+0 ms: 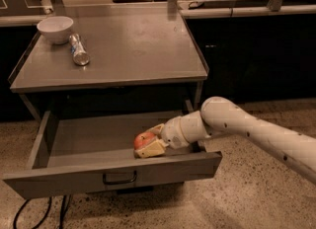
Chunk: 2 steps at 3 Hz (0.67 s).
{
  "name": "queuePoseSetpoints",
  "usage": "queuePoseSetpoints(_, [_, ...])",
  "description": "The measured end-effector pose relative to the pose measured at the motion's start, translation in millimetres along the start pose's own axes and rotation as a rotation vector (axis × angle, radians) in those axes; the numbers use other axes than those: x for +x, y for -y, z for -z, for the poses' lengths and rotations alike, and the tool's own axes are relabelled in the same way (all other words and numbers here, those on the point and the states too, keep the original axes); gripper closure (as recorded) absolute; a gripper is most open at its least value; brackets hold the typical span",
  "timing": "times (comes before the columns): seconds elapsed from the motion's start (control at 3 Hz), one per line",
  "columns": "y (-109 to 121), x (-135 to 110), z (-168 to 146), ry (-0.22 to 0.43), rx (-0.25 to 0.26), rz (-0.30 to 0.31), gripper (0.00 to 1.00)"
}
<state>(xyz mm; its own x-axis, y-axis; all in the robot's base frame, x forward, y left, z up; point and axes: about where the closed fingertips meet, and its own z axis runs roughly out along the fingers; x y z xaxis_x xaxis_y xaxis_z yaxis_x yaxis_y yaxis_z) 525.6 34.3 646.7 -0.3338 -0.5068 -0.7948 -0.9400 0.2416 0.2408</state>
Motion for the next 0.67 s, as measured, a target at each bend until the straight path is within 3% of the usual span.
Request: queuePoseSetpoints(0.67, [-0.2, -0.5, 0.3, 0.000, 0.000, 0.000, 0.58])
